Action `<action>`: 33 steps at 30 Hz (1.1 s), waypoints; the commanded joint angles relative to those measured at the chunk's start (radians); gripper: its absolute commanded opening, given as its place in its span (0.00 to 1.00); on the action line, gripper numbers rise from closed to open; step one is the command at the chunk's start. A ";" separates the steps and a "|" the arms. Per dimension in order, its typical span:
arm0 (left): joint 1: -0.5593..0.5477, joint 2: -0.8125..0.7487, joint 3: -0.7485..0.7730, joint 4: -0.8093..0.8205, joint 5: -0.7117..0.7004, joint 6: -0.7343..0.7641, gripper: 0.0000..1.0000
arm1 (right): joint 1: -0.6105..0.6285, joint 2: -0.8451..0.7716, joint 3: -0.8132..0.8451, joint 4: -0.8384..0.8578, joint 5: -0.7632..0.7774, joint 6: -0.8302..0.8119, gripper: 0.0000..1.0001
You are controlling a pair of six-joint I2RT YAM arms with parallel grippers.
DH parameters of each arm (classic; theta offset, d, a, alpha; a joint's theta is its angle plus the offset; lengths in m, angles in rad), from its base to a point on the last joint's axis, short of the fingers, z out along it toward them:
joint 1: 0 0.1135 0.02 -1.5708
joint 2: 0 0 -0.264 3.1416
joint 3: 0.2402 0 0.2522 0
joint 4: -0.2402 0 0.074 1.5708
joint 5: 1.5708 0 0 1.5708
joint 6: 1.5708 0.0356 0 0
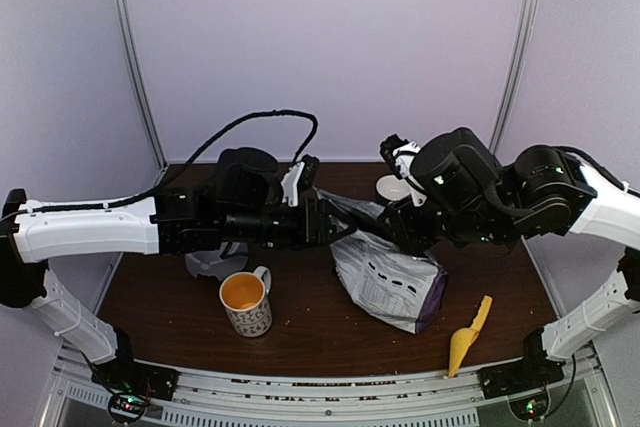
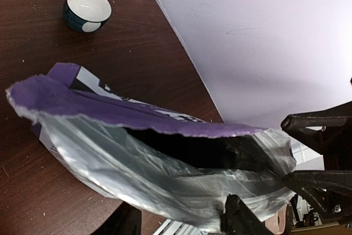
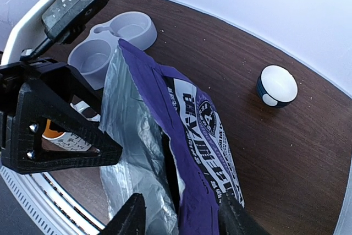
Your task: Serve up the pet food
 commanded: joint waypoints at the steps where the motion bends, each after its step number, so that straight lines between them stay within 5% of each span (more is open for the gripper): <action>1: 0.002 0.007 0.013 0.039 0.011 0.005 0.53 | -0.004 0.071 0.076 -0.107 0.043 -0.044 0.46; 5: 0.002 0.018 0.019 0.047 0.021 0.007 0.43 | -0.014 0.154 0.146 -0.159 0.085 -0.071 0.49; 9: 0.002 0.021 0.018 0.064 0.019 0.012 0.13 | -0.062 0.233 0.212 -0.235 0.107 -0.063 0.47; 11: 0.004 0.015 0.023 0.048 0.007 0.016 0.00 | -0.084 0.260 0.235 -0.264 0.114 -0.077 0.37; 14: 0.017 -0.002 0.030 0.012 -0.006 0.029 0.00 | -0.119 0.299 0.264 -0.309 0.170 -0.088 0.16; 20: 0.098 -0.053 0.071 -0.103 0.021 0.120 0.00 | -0.233 0.333 0.354 -0.400 0.313 -0.061 0.03; 28: 0.233 0.089 0.414 -0.504 0.159 0.423 0.00 | -0.313 0.328 0.411 -0.446 0.316 0.006 0.00; 33: 0.249 0.148 0.472 -0.535 0.182 0.454 0.00 | -0.313 0.290 0.338 -0.340 0.156 0.022 0.05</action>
